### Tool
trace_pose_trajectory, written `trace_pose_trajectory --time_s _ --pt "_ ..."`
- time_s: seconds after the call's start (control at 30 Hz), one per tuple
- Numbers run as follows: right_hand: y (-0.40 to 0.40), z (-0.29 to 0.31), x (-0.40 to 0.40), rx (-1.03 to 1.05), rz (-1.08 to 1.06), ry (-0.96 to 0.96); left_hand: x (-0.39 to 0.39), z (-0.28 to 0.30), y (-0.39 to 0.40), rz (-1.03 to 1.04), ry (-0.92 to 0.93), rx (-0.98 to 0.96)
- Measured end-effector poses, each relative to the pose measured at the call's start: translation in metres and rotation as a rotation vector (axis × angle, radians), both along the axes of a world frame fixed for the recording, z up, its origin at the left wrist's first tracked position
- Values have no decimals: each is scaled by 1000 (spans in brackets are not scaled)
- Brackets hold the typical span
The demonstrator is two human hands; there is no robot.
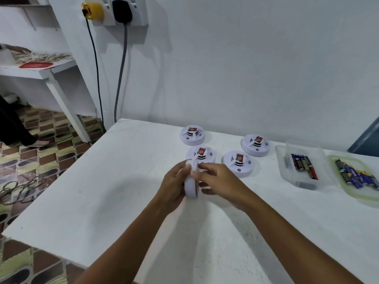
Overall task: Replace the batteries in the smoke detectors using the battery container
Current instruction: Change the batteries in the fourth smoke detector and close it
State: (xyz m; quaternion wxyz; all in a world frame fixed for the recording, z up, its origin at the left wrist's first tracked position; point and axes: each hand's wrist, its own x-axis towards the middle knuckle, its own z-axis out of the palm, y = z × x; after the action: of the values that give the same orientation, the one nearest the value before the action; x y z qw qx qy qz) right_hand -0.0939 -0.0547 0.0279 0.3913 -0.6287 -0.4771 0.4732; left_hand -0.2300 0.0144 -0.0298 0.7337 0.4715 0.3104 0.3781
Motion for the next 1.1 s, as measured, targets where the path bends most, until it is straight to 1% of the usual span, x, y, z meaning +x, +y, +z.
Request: trace_pose_trajectory --time_s 0.07,0.1,0.13,0.2,0.3,0.43,0.5,0.6,0.67,0.8,0.93,1.1 --pt "-8 3 8 -51 -23 252 14 20 -5 121 216 163" --pt "-11 3 12 -52 -42 329 22 31 -9 129 273 200" --pt "-14 2 17 -40 -66 382 28 39 -11 109 292 179" --pt "-20 -1 26 -7 -101 475 35 51 -12 83 256 77" --pt "-31 -7 43 15 -129 641 36 57 -10 41 164 46" --pt "-38 -24 55 21 -157 791 27 44 -9 -30 223 26" --pt "-40 -35 56 20 -186 840 22 31 -13 -87 212 -15" --pt "-42 -50 52 27 -199 902 15 11 -17 -119 179 21" --pt "-43 -58 48 36 -211 904 12 4 -20 -102 173 75" --pt "-45 -65 43 20 -248 757 8 -7 -19 -89 146 114" --pt "-47 -68 39 -1 -261 639 2 -18 -19 -87 85 72" --pt "-49 -72 38 -5 -270 598 -3 -25 -18 -112 47 18"
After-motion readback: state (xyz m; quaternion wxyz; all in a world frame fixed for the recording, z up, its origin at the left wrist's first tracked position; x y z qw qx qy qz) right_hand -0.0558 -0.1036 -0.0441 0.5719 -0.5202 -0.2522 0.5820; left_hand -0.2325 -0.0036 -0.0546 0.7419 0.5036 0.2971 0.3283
